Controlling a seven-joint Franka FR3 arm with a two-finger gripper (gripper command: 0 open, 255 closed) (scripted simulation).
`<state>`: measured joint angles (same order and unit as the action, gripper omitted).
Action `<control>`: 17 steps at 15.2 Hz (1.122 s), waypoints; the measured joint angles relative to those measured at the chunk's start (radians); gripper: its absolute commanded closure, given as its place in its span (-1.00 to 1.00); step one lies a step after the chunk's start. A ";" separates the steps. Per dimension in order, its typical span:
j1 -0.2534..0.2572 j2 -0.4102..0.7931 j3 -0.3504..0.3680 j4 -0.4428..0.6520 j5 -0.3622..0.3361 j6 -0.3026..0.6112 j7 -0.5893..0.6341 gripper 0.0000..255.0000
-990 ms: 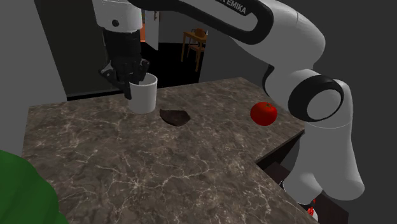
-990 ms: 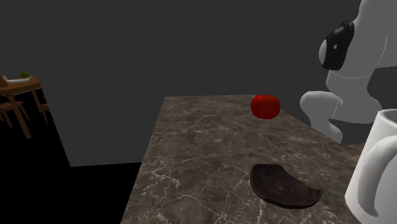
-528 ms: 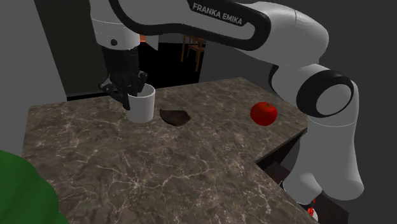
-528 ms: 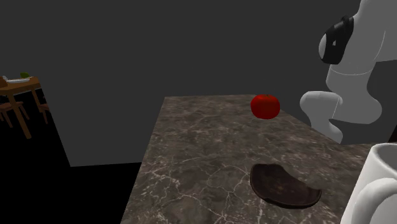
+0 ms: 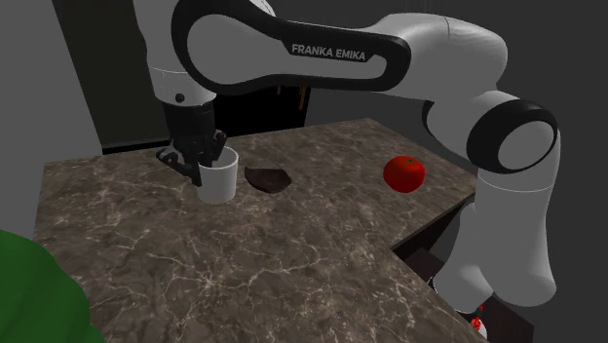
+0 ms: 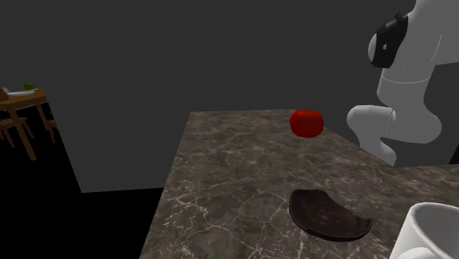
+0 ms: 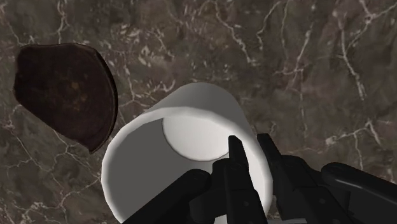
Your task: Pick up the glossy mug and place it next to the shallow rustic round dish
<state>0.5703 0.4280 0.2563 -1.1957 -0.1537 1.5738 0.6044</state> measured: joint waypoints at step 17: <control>-0.007 -0.009 -0.001 -0.084 0.002 0.075 0.005 -1.00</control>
<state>0.5633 0.4190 0.2557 -1.2794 -0.1522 1.6491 0.6090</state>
